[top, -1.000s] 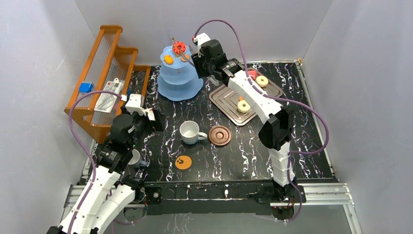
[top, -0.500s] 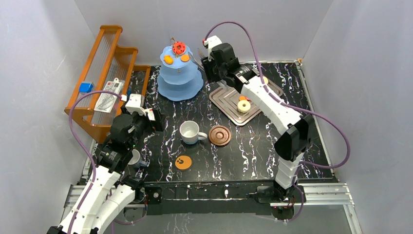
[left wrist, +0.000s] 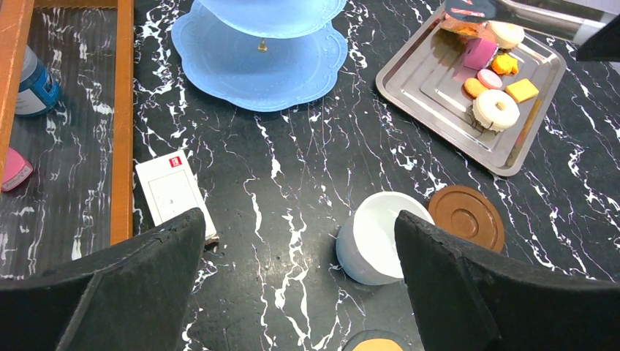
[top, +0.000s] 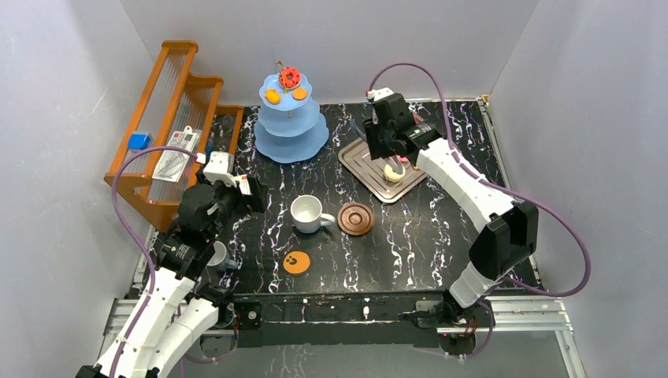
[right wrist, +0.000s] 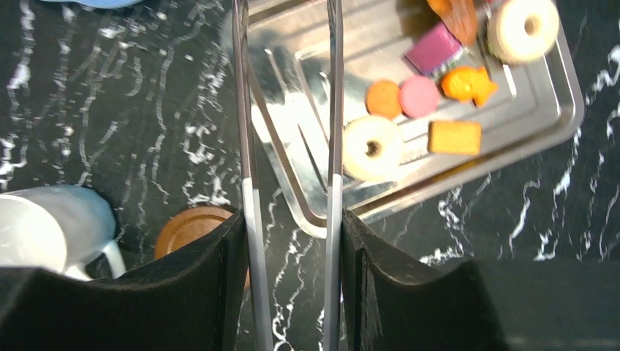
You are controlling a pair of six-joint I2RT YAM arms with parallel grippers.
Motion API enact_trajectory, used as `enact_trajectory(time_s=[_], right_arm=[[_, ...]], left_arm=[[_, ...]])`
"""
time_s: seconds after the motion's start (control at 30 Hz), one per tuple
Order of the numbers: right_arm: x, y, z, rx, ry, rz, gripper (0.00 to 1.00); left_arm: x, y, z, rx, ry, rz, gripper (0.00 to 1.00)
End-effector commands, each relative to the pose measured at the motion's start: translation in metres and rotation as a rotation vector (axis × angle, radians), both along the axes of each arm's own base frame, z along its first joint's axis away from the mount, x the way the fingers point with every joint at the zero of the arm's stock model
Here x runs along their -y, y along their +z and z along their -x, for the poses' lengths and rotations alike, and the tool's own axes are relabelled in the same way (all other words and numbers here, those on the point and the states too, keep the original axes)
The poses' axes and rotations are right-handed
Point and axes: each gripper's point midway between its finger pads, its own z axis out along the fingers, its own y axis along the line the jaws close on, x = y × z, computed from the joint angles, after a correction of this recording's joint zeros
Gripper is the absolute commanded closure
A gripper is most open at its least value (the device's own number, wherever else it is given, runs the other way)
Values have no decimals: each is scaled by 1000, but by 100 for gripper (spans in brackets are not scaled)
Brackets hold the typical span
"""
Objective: Serve the afternoon tea
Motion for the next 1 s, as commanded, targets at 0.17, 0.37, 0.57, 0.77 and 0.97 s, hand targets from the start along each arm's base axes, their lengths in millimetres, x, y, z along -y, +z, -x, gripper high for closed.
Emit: enact_trajectory(time_s=[0.17, 0.37, 0.57, 0.77, 0.97], right_arm=[[57, -7, 3, -29, -161, -45, 48], [88, -32, 1, -100, -239, -85, 48], [105, -50, 2, -147, -286, -107, 47], [112, -63, -1, -169, -309, -124, 47], [115, -76, -7, -198, -340, -122, 47]], left_arm=[[4, 5, 0, 23, -19, 8, 2], [6, 5, 0, 20, -30, 11, 2], [7, 4, 0, 19, -36, 12, 2], [6, 4, 0, 19, -32, 11, 2], [6, 3, -1, 16, -28, 9, 2]])
